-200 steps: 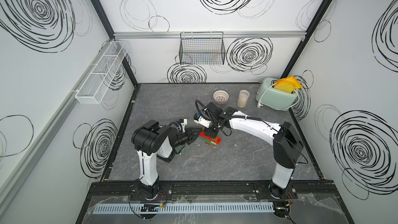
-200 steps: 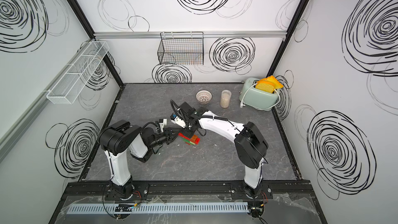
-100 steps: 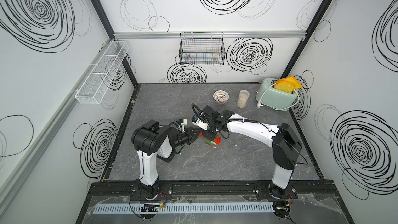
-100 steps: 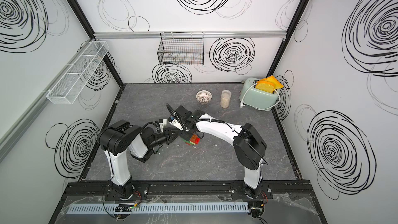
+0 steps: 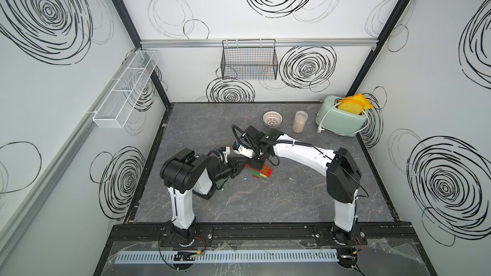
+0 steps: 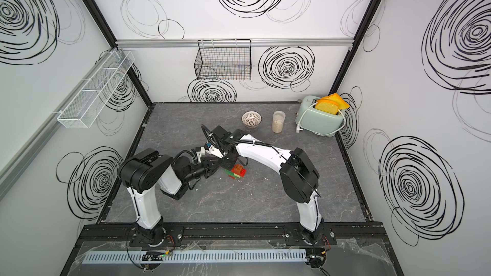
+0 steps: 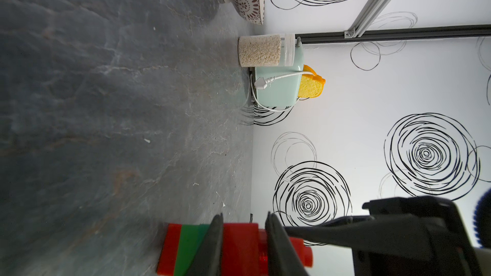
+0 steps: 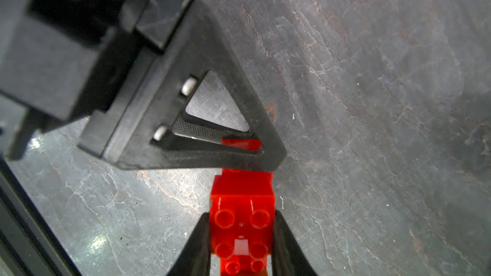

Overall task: Assemble a heart with lego
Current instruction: Assemble the lego brick with the lego brick.

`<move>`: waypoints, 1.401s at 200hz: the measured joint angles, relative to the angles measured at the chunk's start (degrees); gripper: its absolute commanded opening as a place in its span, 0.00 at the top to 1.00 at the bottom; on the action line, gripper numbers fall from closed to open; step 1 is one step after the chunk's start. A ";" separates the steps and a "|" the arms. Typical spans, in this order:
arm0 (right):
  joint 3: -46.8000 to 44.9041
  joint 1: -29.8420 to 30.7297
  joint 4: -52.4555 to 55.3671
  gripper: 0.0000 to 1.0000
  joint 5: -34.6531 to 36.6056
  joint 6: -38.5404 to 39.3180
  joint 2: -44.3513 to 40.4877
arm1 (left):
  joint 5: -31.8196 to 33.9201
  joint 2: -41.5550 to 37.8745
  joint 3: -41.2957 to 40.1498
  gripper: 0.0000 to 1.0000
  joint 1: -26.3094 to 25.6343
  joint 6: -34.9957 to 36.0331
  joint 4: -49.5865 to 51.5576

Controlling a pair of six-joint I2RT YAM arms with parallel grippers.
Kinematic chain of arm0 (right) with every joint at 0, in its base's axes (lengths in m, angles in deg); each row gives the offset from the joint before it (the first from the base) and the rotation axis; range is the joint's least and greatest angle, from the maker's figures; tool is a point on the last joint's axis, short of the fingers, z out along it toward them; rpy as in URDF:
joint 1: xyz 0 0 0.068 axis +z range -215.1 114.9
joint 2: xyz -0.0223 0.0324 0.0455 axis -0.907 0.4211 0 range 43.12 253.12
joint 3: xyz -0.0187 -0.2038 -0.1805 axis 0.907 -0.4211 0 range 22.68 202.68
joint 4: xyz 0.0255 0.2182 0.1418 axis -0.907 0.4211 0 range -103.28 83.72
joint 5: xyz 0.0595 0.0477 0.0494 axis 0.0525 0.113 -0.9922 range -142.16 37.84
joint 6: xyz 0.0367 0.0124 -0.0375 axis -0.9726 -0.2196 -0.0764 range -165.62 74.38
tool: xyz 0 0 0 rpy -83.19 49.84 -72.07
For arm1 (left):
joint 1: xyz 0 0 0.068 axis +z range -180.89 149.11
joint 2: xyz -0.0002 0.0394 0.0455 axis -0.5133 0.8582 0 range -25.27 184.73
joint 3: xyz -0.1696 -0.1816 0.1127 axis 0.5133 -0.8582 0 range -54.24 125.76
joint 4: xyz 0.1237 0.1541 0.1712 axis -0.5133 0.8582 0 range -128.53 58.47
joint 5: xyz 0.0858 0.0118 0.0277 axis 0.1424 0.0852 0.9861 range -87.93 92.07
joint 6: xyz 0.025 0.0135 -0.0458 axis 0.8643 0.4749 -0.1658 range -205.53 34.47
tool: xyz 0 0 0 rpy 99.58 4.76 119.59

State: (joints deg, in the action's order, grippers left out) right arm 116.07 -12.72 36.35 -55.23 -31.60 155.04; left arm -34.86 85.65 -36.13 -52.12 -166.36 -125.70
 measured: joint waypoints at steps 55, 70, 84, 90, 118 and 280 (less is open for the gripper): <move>-1.70 -4.07 -0.26 0.74 -6.40 0.04 -0.20 | 0.00 -0.35 0.02 0.85 -0.11 -0.20 0.42; -2.08 -4.94 -0.72 0.74 -8.22 0.04 -0.35 | 0.22 -0.52 0.04 0.85 -0.15 -0.33 0.66; -2.43 -5.31 -0.96 0.74 -9.22 0.04 -0.52 | 0.20 -0.72 0.02 0.85 -0.15 -0.33 0.90; -2.58 -5.44 -1.11 0.74 -9.57 0.04 -0.57 | 0.20 -0.74 0.02 0.85 -0.15 -0.33 0.92; -2.75 -5.75 -1.33 0.74 -10.54 0.15 -0.57 | 0.20 -0.76 0.04 0.85 -0.15 -0.37 0.96; -8.68 -9.79 -2.69 0.17 -11.98 -2.01 -6.10 | -0.46 -2.71 0.00 0.85 0.02 0.02 -1.53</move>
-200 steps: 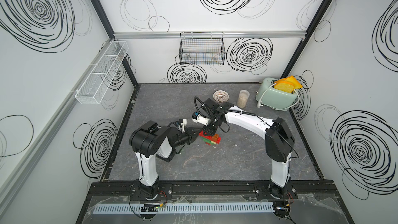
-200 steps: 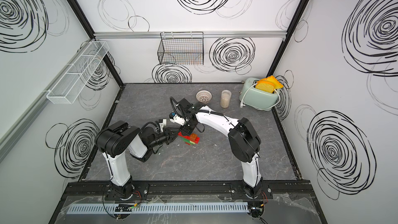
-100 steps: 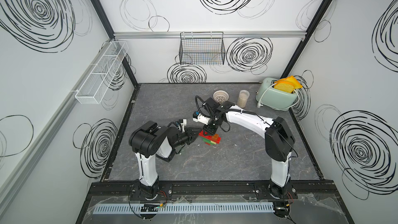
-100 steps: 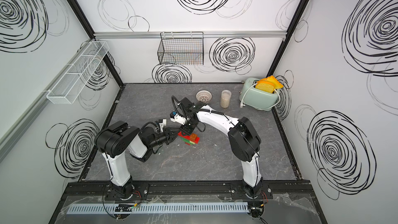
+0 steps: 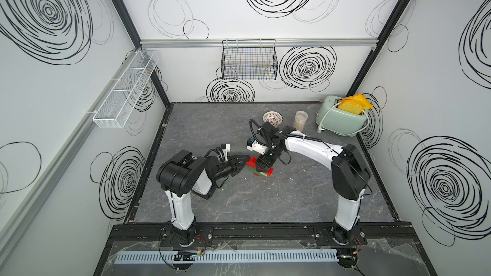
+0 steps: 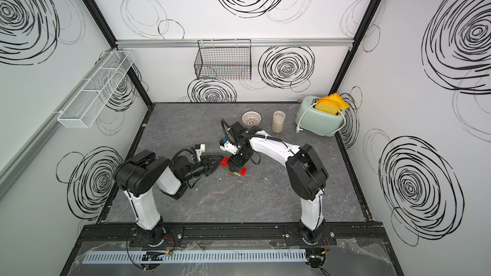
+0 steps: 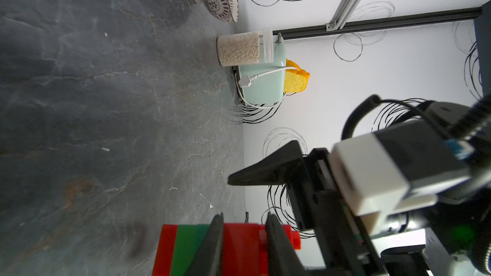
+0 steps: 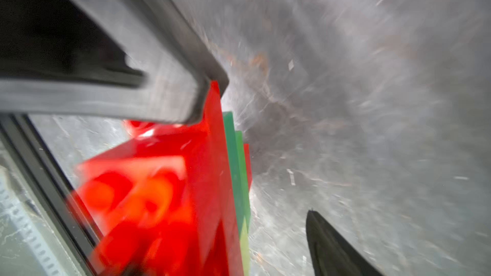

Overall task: Assemble a heart with lego
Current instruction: Assemble the lego brick with the lego brick.

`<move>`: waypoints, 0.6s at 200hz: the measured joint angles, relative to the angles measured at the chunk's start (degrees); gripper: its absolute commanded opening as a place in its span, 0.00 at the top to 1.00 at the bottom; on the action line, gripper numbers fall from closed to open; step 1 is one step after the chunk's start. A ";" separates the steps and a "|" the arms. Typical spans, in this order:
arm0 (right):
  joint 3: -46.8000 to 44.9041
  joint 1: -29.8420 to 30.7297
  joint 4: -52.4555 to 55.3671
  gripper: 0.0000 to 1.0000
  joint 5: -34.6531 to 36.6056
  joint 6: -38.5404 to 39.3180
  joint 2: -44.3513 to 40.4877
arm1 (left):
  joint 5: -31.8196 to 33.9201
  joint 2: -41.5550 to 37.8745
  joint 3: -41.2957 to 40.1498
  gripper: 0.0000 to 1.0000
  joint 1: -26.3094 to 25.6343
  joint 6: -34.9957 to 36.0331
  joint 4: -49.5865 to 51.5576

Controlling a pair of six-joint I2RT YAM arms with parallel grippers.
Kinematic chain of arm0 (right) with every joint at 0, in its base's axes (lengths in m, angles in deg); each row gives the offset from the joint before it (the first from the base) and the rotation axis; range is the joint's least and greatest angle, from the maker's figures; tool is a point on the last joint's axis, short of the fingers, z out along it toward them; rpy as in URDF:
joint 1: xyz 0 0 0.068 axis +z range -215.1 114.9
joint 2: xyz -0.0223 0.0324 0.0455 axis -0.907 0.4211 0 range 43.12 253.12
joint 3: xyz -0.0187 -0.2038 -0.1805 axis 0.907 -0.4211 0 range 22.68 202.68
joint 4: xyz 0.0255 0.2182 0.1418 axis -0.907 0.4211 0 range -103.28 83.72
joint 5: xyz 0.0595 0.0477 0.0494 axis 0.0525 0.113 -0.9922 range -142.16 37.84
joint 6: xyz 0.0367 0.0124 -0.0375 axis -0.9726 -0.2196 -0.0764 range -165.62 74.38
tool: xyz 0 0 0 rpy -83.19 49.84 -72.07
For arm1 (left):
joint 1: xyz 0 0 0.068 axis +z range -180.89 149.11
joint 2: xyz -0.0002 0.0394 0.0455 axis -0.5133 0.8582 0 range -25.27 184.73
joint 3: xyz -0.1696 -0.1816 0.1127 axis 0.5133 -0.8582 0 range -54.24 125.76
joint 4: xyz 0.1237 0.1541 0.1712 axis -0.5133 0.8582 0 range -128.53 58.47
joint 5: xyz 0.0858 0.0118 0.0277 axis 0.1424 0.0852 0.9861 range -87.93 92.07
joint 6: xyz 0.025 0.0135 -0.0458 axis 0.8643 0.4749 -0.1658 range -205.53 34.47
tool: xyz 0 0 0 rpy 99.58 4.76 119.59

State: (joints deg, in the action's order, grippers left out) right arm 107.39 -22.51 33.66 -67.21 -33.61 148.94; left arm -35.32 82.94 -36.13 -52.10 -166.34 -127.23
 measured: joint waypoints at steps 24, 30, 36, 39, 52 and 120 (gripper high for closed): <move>0.15 -0.72 -1.38 0.16 0.02 0.26 -4.00 | -0.13 0.00 0.00 0.85 0.00 0.02 -0.09; 0.15 -0.74 -1.62 0.16 -0.02 0.35 -4.35 | -0.15 0.00 0.00 0.85 0.00 0.02 -0.09; 0.15 -0.76 -1.75 0.16 -0.11 0.46 -4.46 | -0.15 0.00 0.00 0.85 0.00 0.02 -0.09; 0.15 -0.74 -1.81 0.16 -0.13 0.48 -4.46 | -0.17 0.00 0.00 0.85 0.00 0.02 -0.09; 0.13 -0.48 -1.95 0.16 -0.26 0.70 -4.09 | -0.17 0.00 0.00 0.85 0.00 0.02 -0.09; -0.92 3.54 -2.97 0.16 0.70 1.09 -1.86 | -0.24 0.00 0.00 0.85 0.00 0.00 -0.09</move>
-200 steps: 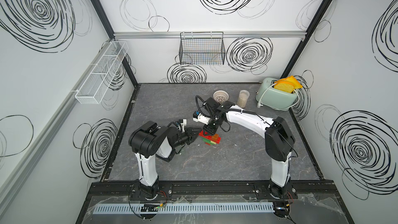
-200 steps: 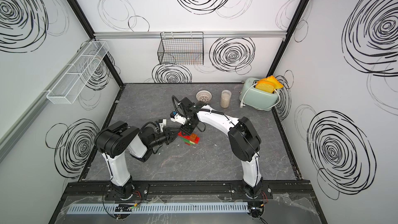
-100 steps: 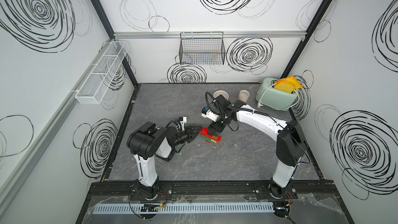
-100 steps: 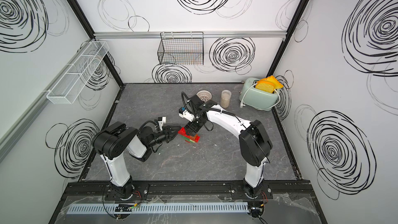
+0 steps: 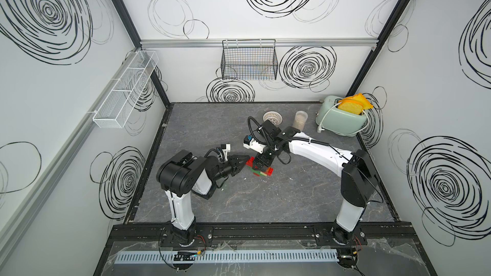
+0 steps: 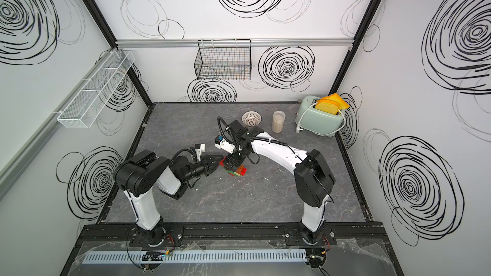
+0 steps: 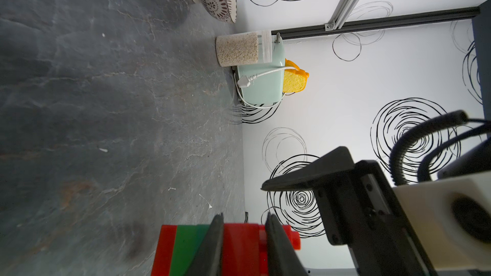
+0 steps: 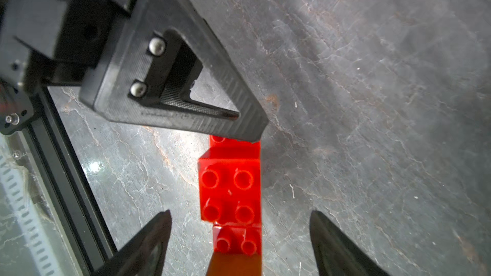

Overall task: Assemble a heart with lego
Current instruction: Assemble the lego brick with the lego brick, then adjust the lego brick at the center of the board.

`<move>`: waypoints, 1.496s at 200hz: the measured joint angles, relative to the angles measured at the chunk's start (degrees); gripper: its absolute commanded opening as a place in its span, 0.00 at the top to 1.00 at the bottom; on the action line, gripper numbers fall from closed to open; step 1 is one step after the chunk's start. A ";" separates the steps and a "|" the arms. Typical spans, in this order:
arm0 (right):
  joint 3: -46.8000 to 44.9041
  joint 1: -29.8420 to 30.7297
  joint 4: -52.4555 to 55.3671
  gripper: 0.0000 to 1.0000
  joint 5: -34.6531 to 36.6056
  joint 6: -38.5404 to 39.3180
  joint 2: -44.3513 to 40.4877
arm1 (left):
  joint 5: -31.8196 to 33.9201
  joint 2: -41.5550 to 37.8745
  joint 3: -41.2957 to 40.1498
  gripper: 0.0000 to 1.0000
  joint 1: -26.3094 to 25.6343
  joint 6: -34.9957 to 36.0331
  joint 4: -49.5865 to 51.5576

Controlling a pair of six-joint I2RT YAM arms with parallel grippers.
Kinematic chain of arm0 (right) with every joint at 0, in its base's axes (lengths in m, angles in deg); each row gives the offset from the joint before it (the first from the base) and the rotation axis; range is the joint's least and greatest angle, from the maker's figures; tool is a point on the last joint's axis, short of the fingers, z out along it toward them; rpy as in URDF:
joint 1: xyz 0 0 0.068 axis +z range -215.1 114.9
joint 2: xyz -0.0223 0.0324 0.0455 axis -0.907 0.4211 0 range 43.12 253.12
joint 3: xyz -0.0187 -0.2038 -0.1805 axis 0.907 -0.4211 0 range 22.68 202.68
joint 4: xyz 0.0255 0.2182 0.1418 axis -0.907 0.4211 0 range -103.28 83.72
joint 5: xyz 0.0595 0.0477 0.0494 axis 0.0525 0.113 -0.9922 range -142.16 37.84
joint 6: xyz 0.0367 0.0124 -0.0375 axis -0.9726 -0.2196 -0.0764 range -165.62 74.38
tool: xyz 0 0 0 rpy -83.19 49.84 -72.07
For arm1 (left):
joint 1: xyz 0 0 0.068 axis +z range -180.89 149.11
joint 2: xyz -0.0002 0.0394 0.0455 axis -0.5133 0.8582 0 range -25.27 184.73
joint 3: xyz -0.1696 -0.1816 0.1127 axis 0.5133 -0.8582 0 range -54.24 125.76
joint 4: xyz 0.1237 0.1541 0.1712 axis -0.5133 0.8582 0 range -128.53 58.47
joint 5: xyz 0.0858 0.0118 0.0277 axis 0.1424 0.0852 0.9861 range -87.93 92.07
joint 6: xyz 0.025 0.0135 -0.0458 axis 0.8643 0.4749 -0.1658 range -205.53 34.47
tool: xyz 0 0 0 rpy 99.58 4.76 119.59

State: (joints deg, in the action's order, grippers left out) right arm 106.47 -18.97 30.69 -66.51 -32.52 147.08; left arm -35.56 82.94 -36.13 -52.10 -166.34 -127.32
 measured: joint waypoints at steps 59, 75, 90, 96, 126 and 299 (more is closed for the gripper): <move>-2.86 0.96 -0.92 0.45 2.43 0.33 0.90 | -0.02 0.00 0.00 0.85 0.00 0.00 0.00; -2.91 0.94 -1.07 0.53 2.60 0.09 0.96 | -0.02 0.00 0.00 0.84 0.00 -0.02 0.00; -2.91 0.92 -1.16 0.60 2.60 0.09 1.25 | -0.02 0.00 0.00 0.84 0.00 0.00 0.00; -2.91 0.90 -1.14 0.62 2.51 0.22 1.44 | 0.07 0.00 0.00 0.84 0.00 0.00 0.00; -2.91 0.92 -1.20 0.69 2.34 0.44 2.36 | 0.20 0.00 0.00 0.77 0.00 -0.15 1.29; -11.28 -16.83 -12.44 0.70 -39.54 -4.13 9.99 | 2.40 -11.23 -5.05 0.03 8.02 -0.96 -0.15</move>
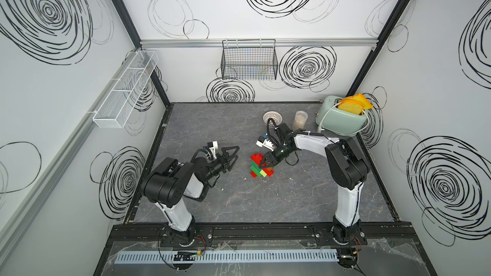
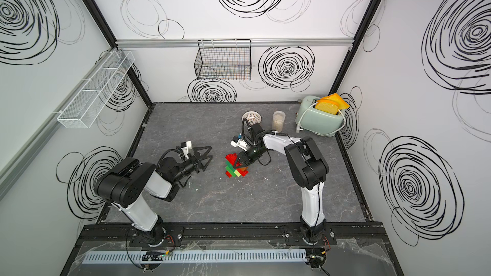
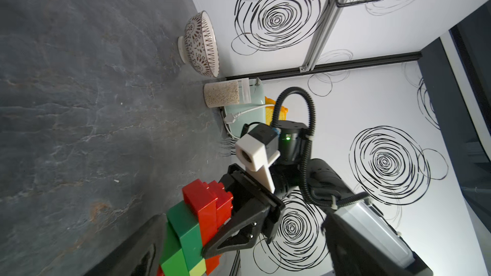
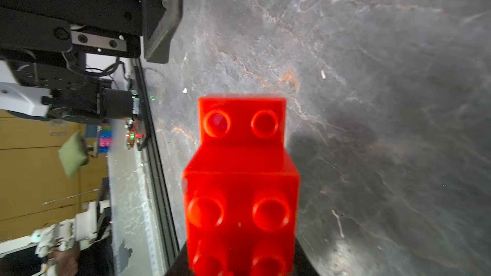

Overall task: Assemble a heart with lego
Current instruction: Adjust the lego brick at the center of the board.

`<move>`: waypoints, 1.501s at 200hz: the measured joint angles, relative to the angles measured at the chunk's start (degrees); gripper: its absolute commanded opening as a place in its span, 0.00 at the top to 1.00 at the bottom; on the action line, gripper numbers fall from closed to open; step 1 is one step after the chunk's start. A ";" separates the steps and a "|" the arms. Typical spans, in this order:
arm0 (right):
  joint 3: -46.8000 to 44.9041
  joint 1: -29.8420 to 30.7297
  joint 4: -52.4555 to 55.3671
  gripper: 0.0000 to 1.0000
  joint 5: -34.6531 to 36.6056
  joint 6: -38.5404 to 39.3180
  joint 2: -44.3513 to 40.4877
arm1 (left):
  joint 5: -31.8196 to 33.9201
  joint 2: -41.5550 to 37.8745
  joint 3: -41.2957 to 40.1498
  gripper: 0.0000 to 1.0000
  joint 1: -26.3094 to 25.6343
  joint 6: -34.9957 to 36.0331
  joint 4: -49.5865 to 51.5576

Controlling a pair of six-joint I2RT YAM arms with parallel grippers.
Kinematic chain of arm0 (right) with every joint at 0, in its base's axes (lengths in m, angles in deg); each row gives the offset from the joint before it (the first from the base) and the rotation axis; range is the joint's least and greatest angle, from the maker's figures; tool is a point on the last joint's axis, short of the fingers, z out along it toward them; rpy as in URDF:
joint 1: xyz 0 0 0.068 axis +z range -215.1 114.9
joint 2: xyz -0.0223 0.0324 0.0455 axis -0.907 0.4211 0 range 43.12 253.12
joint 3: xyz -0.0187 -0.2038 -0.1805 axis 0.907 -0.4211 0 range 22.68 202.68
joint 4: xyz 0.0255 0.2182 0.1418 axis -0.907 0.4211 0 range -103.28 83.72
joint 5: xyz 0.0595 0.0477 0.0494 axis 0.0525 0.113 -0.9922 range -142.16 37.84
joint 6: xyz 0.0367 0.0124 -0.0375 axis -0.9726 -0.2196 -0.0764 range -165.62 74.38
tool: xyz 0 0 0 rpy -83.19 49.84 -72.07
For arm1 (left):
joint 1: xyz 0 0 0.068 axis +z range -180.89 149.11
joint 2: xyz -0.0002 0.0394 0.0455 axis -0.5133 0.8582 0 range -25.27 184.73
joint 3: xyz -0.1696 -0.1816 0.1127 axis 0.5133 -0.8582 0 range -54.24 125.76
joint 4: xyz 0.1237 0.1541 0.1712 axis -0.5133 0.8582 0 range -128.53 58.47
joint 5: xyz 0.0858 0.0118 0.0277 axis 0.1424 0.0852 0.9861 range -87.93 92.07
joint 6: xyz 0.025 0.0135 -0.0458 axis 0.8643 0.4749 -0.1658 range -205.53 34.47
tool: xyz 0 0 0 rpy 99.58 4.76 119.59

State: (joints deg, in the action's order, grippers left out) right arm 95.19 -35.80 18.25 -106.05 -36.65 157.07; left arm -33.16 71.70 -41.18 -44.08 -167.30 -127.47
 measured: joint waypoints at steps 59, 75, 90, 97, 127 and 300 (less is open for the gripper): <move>-7.37 -3.34 -12.94 0.66 -11.06 -9.79 2.93 | 1.46 -15.50 0.02 0.03 1.75 5.22 11.96; -9.11 -3.34 -16.85 0.65 -12.26 -12.83 2.93 | 1.84 -18.84 0.20 0.03 2.16 6.86 16.20; -10.49 -3.37 -19.98 0.64 -13.14 -15.47 2.95 | 1.88 -21.07 0.76 0.03 2.54 8.22 20.04; -10.95 -3.43 -21.07 0.63 -13.31 -16.55 2.95 | 1.88 -21.88 1.33 0.03 2.64 9.07 22.23; -11.93 -3.82 -24.74 0.57 -12.96 -19.93 3.19 | 1.79 -23.76 4.20 0.03 2.73 12.28 30.25; -21.51 -8.28 -32.02 0.12 2.43 -20.96 -7.48 | 12.26 -29.24 16.26 0.03 6.88 26.03 67.65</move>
State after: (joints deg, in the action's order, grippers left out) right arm 73.69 -44.08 -13.77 -103.62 -57.61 149.60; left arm -20.89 42.46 -24.92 -37.19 -141.27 -59.83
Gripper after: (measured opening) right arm 0.855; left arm 0.974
